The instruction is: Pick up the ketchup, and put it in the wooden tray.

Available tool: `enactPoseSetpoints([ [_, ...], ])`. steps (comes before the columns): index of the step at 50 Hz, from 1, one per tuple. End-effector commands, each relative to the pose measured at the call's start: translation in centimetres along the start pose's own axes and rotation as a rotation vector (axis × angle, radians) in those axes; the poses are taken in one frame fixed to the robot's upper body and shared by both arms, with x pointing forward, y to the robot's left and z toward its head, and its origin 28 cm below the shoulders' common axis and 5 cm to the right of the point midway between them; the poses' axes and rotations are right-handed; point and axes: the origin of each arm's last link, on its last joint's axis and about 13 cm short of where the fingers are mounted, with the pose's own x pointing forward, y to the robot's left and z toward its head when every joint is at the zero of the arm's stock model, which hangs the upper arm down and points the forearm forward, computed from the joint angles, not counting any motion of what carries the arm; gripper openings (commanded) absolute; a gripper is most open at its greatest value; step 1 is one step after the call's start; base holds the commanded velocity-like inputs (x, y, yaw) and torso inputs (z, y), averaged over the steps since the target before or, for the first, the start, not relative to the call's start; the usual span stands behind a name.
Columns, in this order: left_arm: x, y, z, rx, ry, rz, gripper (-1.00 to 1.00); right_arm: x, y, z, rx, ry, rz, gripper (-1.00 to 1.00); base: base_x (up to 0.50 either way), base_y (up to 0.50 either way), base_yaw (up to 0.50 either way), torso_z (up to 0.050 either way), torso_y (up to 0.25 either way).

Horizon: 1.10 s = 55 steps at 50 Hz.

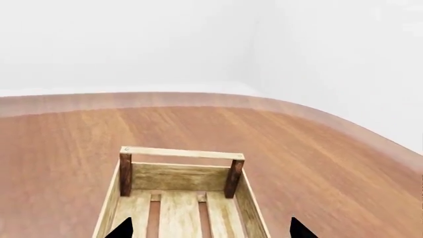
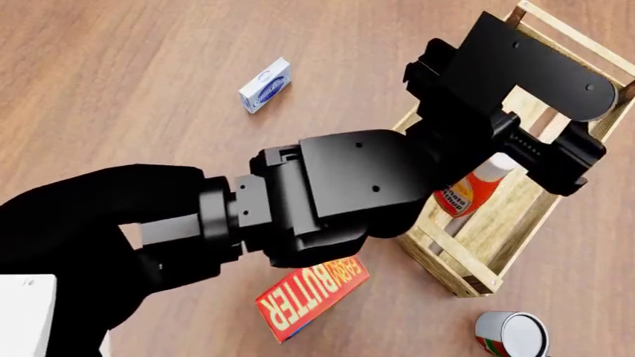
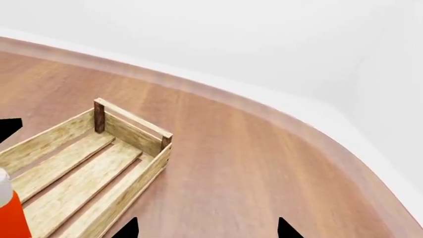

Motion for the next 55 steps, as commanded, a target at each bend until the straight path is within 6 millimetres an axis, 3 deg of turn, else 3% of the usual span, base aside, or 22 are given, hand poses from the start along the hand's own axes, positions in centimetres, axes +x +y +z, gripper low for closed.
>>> enactPoseSetpoints([
  [1,0.1,-0.3,2.5,0.015,-0.028,-0.010,1.00,1.0,2.4,-0.2,-0.038,0.001,0.018,1.00,0.00,0.00,0.00,0.000,0.000],
  [11,-0.8,1.6,3.4,0.080,-0.011,0.058,1.00,1.1,2.7,-0.2,-0.004,-0.018,0.033,1.00,0.00,0.00,0.00,0.000,0.000],
  [19,-2.9,4.7,5.0,0.111,-0.013,0.143,1.00,1.6,3.3,-0.1,0.002,-0.026,0.064,1.00,0.00,0.00,0.00,-0.001,0.045],
  [30,-5.9,9.4,5.0,0.131,-0.044,0.301,1.00,2.5,4.3,0.1,0.003,-0.026,0.119,1.00,0.00,0.00,0.00,-0.009,0.188],
  [37,-7.8,10.8,5.8,0.132,-0.066,0.355,1.00,3.1,4.9,0.1,0.004,-0.024,0.143,1.00,0.00,0.00,0.00,-0.010,0.191],
  [46,-10.6,12.3,3.6,0.126,-0.060,0.495,1.00,3.6,5.6,-0.2,0.013,-0.023,0.176,1.00,0.00,0.00,0.00,-0.010,0.191],
  [55,-15.4,13.0,1.0,0.076,-0.075,0.691,1.00,3.8,6.3,-0.2,0.017,-0.040,0.224,1.00,0.00,0.00,0.00,-0.011,0.188],
])
